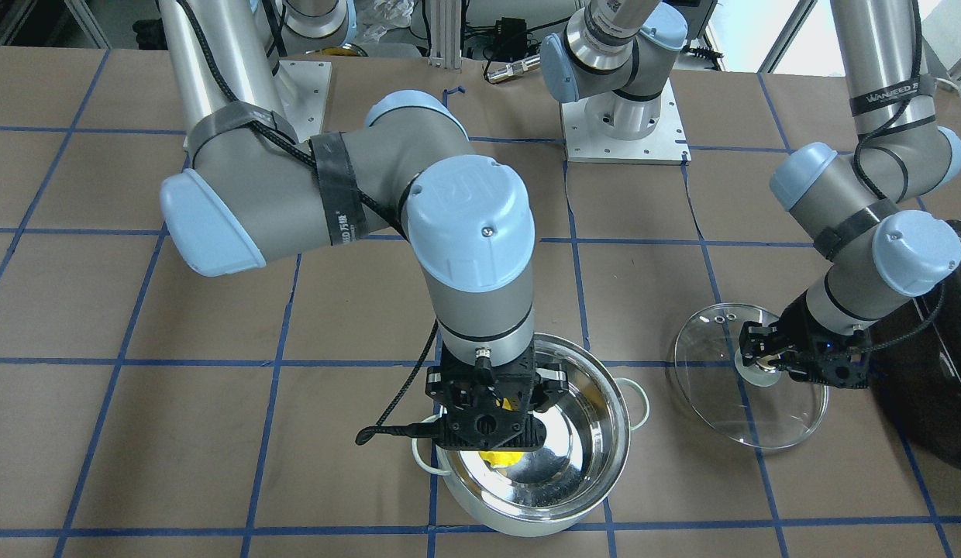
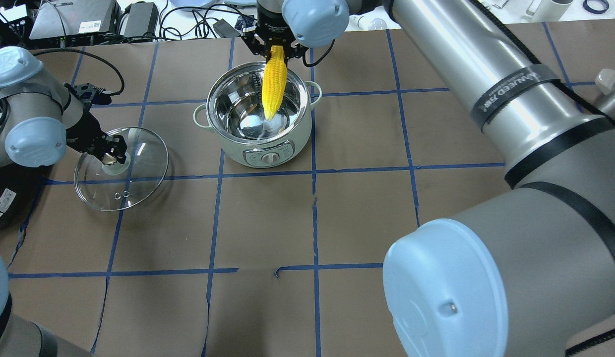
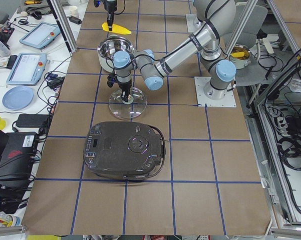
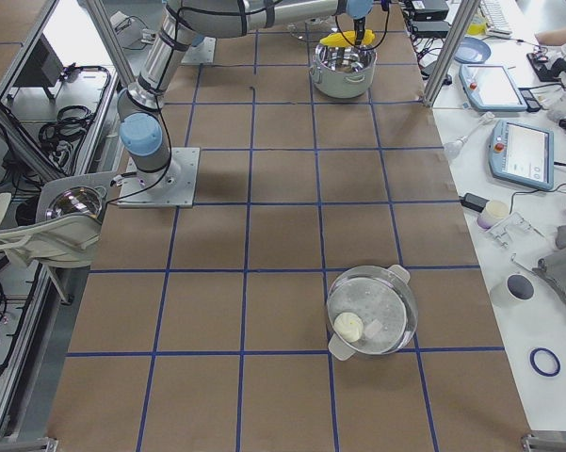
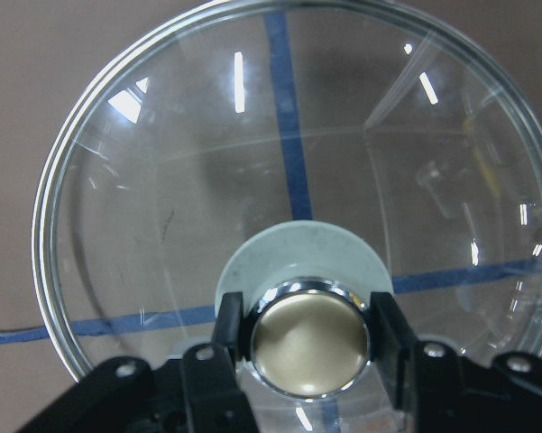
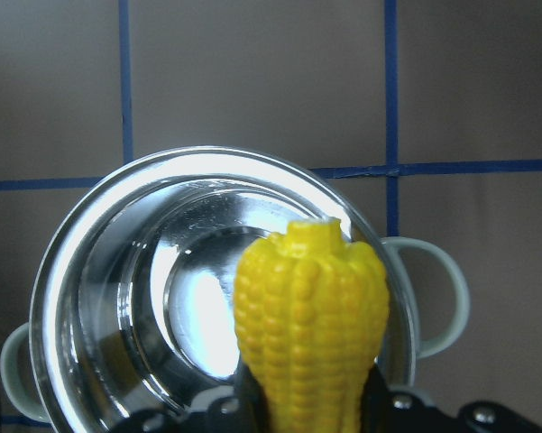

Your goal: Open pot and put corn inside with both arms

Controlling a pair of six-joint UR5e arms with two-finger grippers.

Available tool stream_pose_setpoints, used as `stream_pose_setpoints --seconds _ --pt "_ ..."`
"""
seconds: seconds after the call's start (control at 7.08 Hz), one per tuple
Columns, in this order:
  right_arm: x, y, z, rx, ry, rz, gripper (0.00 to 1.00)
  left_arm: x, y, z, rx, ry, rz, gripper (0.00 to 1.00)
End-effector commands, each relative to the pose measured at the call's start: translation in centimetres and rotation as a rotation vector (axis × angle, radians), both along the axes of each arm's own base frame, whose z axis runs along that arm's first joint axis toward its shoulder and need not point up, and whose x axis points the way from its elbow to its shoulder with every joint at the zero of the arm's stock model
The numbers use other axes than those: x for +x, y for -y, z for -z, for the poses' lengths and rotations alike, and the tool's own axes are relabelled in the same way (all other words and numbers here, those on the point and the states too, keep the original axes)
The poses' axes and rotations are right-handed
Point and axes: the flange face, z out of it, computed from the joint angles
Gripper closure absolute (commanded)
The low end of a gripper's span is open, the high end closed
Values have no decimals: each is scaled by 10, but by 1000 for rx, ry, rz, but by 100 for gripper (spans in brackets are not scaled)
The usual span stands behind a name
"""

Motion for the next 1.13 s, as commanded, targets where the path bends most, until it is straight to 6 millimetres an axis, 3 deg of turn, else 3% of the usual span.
stream_pose_setpoints --seconds 0.0,0.14,0.28,0.42,0.56,0.71,0.99 --pt "29 7 29 -19 21 16 59 -2 2 2 -2 -3 9 95" --pt "37 4 38 -3 29 4 50 -1 4 3 -3 -5 11 26" --pt "41 1 42 12 45 -1 37 -1 6 2 -6 0 12 3" --pt "43 -1 43 17 52 -4 18 -1 7 0 -11 0 12 0" --pt "49 -9 48 31 47 -7 0 -3 12 -15 -33 11 17 0" --pt "49 -11 53 40 43 -9 0 -4 17 -38 -43 17 26 0" --pt "44 -13 43 25 38 -45 0 -14 15 -122 23 -22 37 0"
